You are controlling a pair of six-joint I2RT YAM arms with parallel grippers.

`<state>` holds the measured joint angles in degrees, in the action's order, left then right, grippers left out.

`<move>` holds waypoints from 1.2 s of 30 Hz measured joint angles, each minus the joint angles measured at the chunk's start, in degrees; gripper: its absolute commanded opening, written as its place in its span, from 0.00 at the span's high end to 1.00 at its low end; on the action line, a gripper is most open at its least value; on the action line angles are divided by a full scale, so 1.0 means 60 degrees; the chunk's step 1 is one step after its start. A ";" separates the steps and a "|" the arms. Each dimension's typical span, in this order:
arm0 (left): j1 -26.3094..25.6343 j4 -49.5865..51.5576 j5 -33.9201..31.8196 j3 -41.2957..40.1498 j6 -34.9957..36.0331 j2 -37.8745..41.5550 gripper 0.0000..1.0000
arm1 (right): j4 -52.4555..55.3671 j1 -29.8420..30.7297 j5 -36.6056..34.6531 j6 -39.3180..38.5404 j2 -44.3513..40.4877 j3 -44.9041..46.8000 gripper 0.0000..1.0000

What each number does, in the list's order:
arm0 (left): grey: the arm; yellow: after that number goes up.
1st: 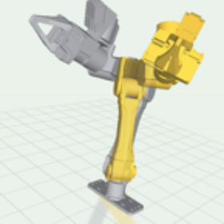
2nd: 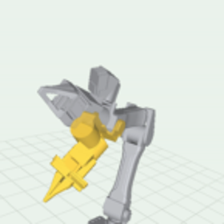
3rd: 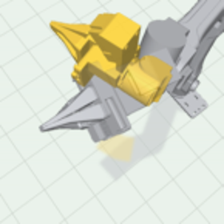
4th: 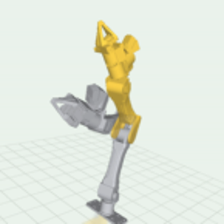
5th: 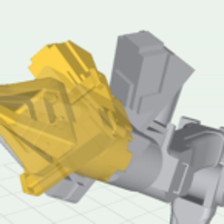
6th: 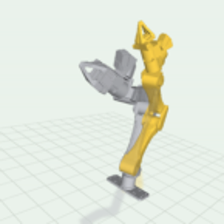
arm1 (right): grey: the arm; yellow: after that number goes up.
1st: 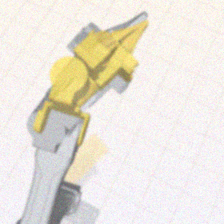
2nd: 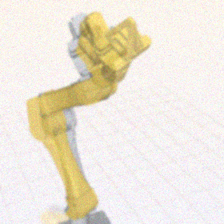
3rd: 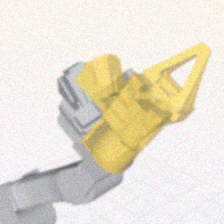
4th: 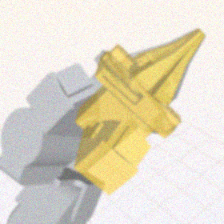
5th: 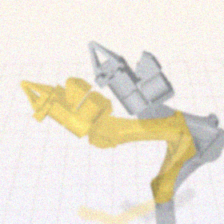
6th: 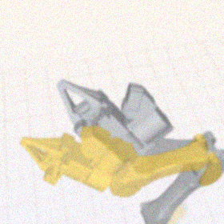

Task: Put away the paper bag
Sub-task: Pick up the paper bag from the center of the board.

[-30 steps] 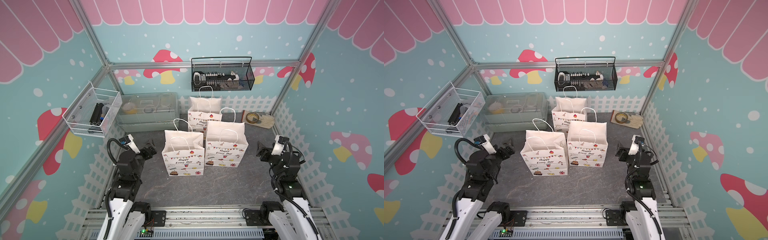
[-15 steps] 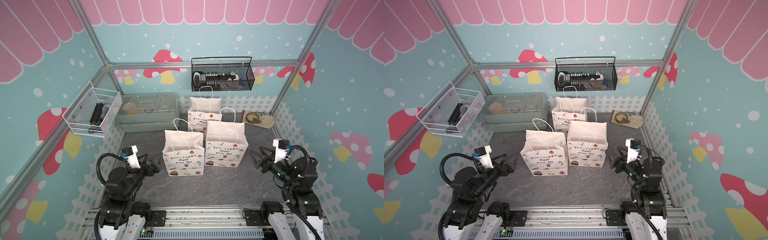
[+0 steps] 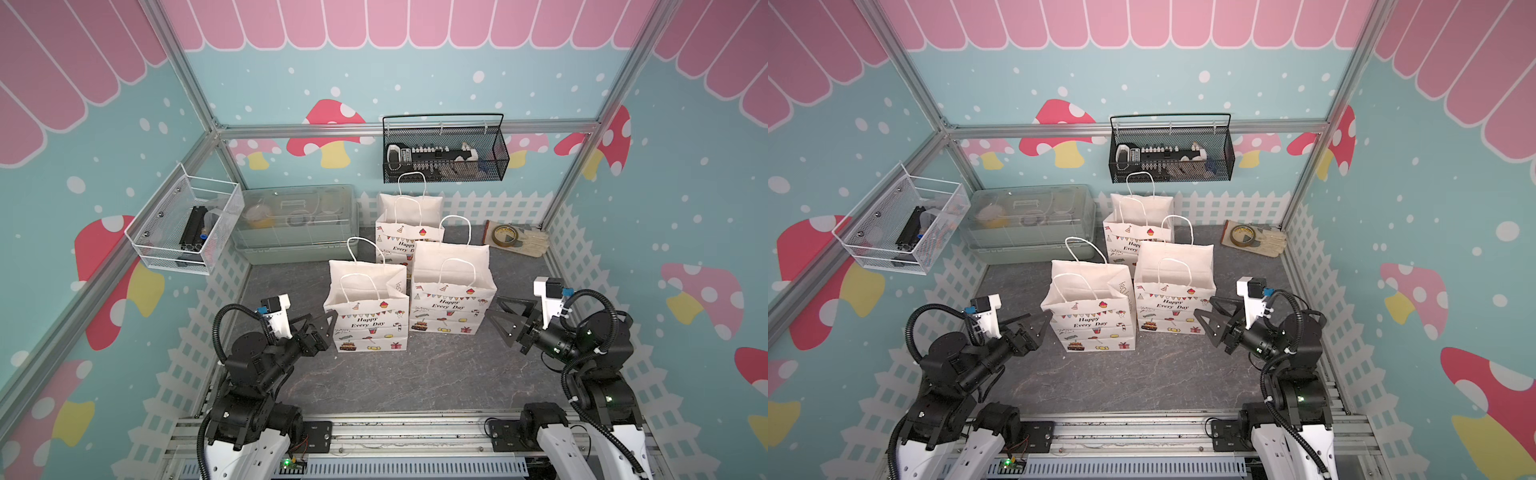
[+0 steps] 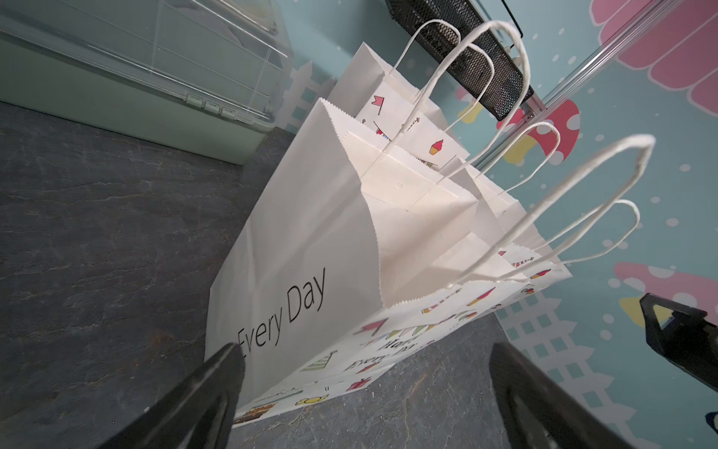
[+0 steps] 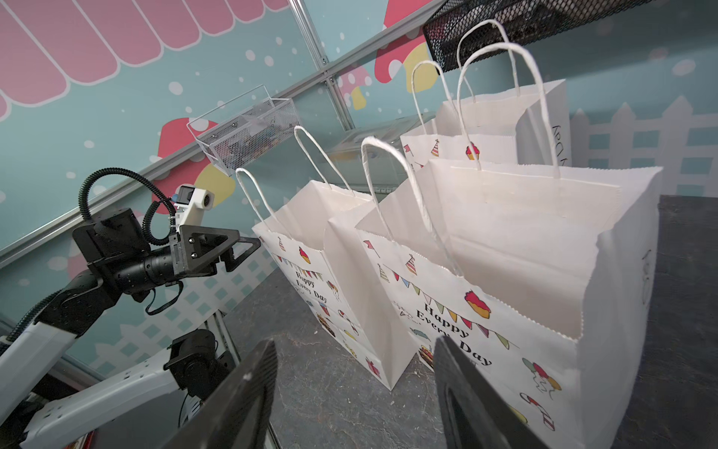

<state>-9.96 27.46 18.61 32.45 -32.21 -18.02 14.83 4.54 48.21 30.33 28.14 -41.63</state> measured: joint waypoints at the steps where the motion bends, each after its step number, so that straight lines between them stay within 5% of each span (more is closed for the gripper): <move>1: -0.0109 -0.0044 -0.0051 -0.0033 -0.0004 -0.0040 0.01 | -0.0091 0.0280 -0.0087 0.0004 0.0204 0.0000 0.35; 9: -0.1067 -0.0233 -0.0750 -0.0058 0.0080 -0.0346 0.01 | -0.0361 0.3442 -0.1588 -0.0692 0.1982 -0.0404 0.37; 19: -0.1239 -0.0419 -0.1271 -0.0470 0.0262 -0.0277 0.01 | -0.0237 0.6284 -0.4215 -0.1690 0.3271 -0.0583 0.38; 36: -0.1239 -0.0922 -0.1355 -0.0725 0.0441 -0.0736 0.01 | -0.1719 0.7140 -0.6641 -0.2634 0.4750 -0.0565 0.38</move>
<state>-17.39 21.93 10.48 28.10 -29.56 -22.44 4.51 47.37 8.36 14.52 56.64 -45.01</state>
